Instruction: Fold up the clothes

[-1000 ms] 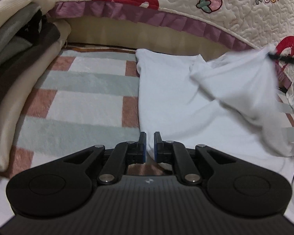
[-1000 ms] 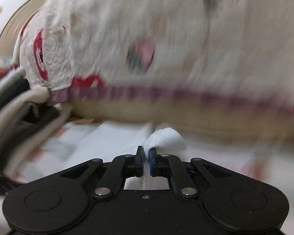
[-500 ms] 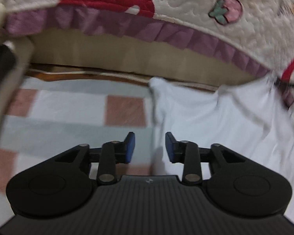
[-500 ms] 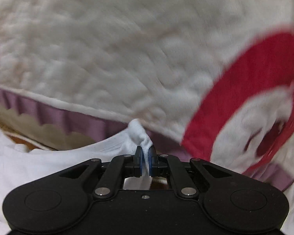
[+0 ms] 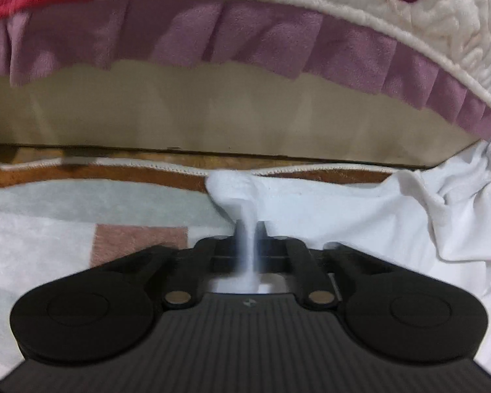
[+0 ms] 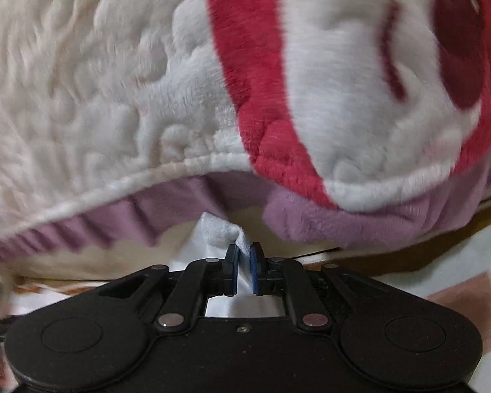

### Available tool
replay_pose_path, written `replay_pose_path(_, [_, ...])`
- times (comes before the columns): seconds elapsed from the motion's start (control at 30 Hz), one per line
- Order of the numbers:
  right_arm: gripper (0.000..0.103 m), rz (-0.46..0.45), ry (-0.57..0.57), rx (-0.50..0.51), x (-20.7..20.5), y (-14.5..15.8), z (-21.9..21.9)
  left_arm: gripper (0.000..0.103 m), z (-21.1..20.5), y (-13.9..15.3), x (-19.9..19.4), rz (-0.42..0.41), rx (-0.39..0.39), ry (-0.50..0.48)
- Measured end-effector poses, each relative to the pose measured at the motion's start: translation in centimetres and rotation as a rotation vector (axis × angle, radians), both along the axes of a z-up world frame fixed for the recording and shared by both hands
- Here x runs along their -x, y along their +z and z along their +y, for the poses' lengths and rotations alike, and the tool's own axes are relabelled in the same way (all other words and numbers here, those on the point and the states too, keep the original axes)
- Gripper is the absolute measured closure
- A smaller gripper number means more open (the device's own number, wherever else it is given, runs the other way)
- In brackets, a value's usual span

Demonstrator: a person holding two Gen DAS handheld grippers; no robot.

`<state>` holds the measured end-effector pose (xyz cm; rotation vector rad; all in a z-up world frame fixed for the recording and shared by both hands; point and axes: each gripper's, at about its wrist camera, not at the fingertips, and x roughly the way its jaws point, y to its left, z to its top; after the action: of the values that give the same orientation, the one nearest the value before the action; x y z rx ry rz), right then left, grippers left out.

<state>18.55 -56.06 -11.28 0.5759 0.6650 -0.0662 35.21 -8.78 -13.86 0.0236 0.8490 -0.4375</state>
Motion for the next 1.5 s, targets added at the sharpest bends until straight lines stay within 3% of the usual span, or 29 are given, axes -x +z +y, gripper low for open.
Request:
replay_pose_path(0.1, [0.095,-0.072,0.015,-0.042,1.5,0.5,-1.1,0.100,0.5,3.1,1.5,-0.132,-0.024,0.014])
replay_pose_path(0.13, [0.096,-0.086,0.013,-0.042,1.9,0.7,-1.5,0.100,1.3,4.7,2.2,-0.206,-0.013,0.036])
replay_pose_path(0.2, [0.100,-0.103,0.001,-0.036,2.6,1.0,-2.3,0.100,3.4,6.8,3.1,-0.276,0.058,0.102])
replay_pose_path(0.3, [0.100,-0.089,-0.021,-0.007,3.3,1.1,-3.1,0.099,6.1,7.2,4.2,-0.265,0.169,0.151])
replay_pose_path(0.43, [0.100,-0.001,0.072,0.086,3.0,0.6,-0.9,0.099,6.2,3.9,5.0,-0.169,0.088,0.126])
replay_pose_path(0.53, [0.092,0.073,0.158,0.111,1.5,0.1,1.8,0.099,6.9,1.9,5.2,-0.113,0.086,0.165])
replay_pose_path(0.6, [0.071,0.099,0.133,0.066,0.0,0.1,3.1,0.099,6.8,1.5,5.2,-0.120,0.069,0.160])
replay_pose_path(0.67, [0.063,0.118,0.092,0.010,-1.4,0.2,4.3,0.099,6.6,1.1,5.2,-0.127,0.051,0.155])
replay_pose_path(0.73, [0.061,0.145,0.050,-0.020,-2.9,0.1,5.4,0.099,6.2,1.2,5.3,-0.135,0.041,0.144])
replay_pose_path(0.8, [0.061,0.191,0.008,0.020,-4.8,-0.3,6.6,0.099,6.2,1.3,5.0,-0.141,0.039,0.138])
replay_pose_path(0.87, [0.055,0.261,-0.059,0.148,-6.2,-1.0,7.9,0.099,6.4,1.5,4.8,-0.158,0.040,0.131])
replay_pose_path(0.93, [0.057,0.304,-0.084,0.294,-6.8,-1.6,9.2,0.099,6.5,1.7,4.6,-0.175,0.044,0.126])
replay_pose_path(0.97, [0.088,0.296,-0.085,0.361,-6.6,-1.6,9.7,0.099,6.8,2.2,4.8,-0.194,0.063,0.133])
replay_pose_path(1.0, [0.100,0.256,-0.086,0.405,-5.8,-1.1,10.0,0.099,7.0,2.6,5.0,-0.214,0.083,0.141])
replay_pose_path(1.13, [0.100,0.053,-0.127,0.472,-0.3,3.1,9.2,0.099,8.3,5.7,7.3,-0.336,0.186,0.146])
replay_pose_path(1.23, [0.100,-0.092,-0.176,0.420,6.7,7.9,7.2,0.099,9.5,8.3,11.9,-0.438,0.269,0.112])
replay_pose_path(1.33, [0.100,-0.208,-0.213,0.342,14.9,11.3,6.1,0.099,10.8,9.0,18.2,-0.489,0.288,0.022])
replay_pose_path(1.4, [0.100,-0.187,-0.230,0.274,19.1,10.2,5.6,0.096,11.8,7.9,21.6,-0.440,0.238,-0.049])
replay_pose_path(1.5, [0.098,-0.100,-0.281,0.149,24.9,4.7,5.0,0.093,13.5,5.1,24.8,-0.229,0.170,-0.067])
